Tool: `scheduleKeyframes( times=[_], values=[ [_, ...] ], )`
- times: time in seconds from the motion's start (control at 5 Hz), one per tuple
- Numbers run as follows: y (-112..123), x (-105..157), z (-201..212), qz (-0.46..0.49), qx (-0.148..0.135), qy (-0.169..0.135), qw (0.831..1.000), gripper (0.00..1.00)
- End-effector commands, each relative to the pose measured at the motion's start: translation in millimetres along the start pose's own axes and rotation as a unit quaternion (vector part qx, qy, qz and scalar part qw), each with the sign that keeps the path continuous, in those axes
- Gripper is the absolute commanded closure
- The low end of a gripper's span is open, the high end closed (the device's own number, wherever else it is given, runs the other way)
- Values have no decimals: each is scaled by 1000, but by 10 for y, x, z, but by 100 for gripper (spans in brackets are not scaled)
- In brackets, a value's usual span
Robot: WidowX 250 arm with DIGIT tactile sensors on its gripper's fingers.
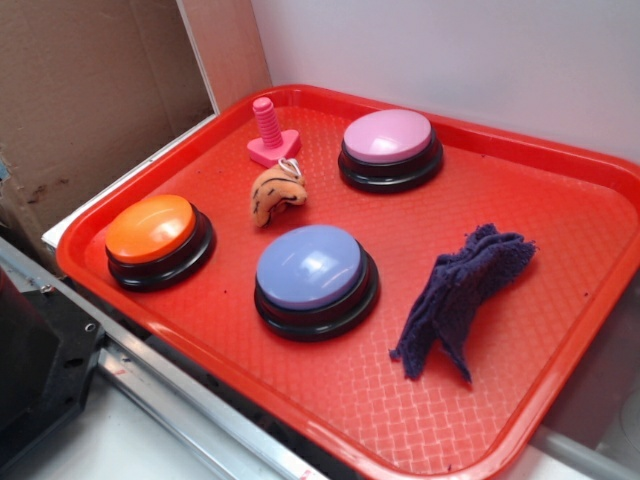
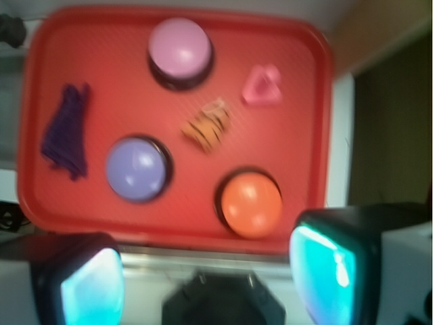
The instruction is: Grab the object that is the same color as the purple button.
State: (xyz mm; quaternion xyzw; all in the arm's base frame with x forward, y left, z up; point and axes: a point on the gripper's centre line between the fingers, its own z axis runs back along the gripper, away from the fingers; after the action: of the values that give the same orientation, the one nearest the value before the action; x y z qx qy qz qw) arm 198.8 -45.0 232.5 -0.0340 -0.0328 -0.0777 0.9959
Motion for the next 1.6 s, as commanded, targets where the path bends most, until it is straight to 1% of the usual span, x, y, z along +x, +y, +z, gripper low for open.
scheduleKeyframes(
  times=[0.0,0.2,0.4,0.6,0.8,1.2,1.4],
  values=[
    [-894,699,-263,-155,-1,8,988,0],
    [-1195,650,-561,-207,3,34,978,0],
    [-1379,513,-918,-257,2,71,964,0],
    [-1470,389,-1191,-301,-7,100,948,0],
    [-1554,325,-1472,-322,-12,131,937,0],
    [-1609,300,-1717,-336,-12,151,929,0],
    [-1533,192,-1787,-322,-19,159,933,0]
  ],
)
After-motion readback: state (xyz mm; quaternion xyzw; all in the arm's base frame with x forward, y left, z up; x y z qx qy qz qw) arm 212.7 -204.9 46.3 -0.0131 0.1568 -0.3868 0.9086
